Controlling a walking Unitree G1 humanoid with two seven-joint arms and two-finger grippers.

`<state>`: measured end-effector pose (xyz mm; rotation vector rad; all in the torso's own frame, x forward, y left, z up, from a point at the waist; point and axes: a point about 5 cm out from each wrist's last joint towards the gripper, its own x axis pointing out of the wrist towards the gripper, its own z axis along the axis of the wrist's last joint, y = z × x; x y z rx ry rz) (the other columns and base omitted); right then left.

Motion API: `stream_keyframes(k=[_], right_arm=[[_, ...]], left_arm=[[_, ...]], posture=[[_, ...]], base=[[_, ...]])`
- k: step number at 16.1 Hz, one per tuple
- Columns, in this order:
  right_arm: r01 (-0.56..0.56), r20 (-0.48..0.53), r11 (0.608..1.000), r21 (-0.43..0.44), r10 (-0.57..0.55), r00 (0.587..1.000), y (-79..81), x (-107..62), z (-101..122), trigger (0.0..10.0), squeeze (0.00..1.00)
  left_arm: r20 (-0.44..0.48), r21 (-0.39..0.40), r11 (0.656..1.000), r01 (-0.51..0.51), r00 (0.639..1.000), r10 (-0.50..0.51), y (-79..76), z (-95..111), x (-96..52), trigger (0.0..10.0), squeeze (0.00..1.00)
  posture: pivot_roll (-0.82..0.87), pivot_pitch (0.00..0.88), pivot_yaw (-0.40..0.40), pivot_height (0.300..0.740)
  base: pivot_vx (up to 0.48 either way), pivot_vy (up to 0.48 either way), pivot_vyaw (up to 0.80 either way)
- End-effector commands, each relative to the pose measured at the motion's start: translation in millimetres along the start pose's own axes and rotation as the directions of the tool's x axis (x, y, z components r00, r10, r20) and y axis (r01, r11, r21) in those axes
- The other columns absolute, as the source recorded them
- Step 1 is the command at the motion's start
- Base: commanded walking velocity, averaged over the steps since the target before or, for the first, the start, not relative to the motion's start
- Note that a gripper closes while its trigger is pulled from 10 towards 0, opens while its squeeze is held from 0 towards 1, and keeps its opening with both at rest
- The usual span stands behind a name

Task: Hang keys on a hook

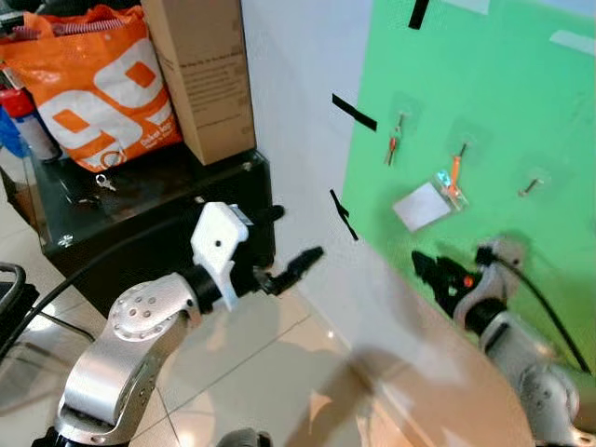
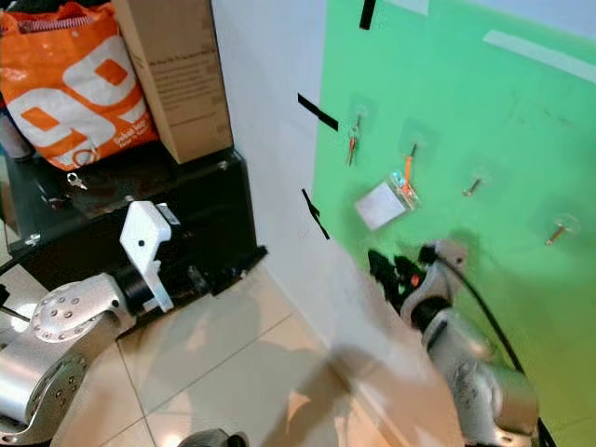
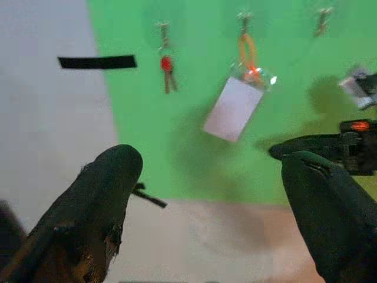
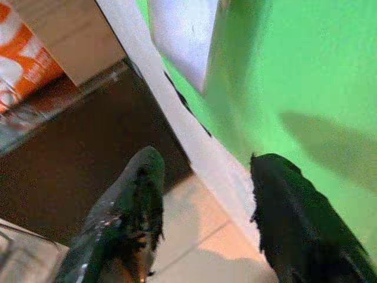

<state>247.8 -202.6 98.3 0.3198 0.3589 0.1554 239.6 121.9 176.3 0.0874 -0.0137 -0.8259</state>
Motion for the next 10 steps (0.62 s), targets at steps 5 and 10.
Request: stream_keyframes(k=[5,10], right_arm=[[0.012,0.165,0.951,-0.308,0.04,0.986,30.7,3.5,2.7,10.0,1.0],[-0.114,0.141,0.935,-0.337,0.17,0.975,56.8,9.9,-6.2,10.0,1.0]], left_arm=[[-0.102,0.049,0.935,-0.352,0.929,0.355,15.2,-39.4,-12.1,10.0,0.0],[-0.106,0.073,0.858,-0.508,0.852,0.513,20.3,-54.9,-30.2,10.0,0.0]], posture=[[0.01,0.0,0.004,0.74],[0.02,0.0,-0.015,0.74]], base=[[0.0,0.0,0.16],[0.0,0.0,0.32]])
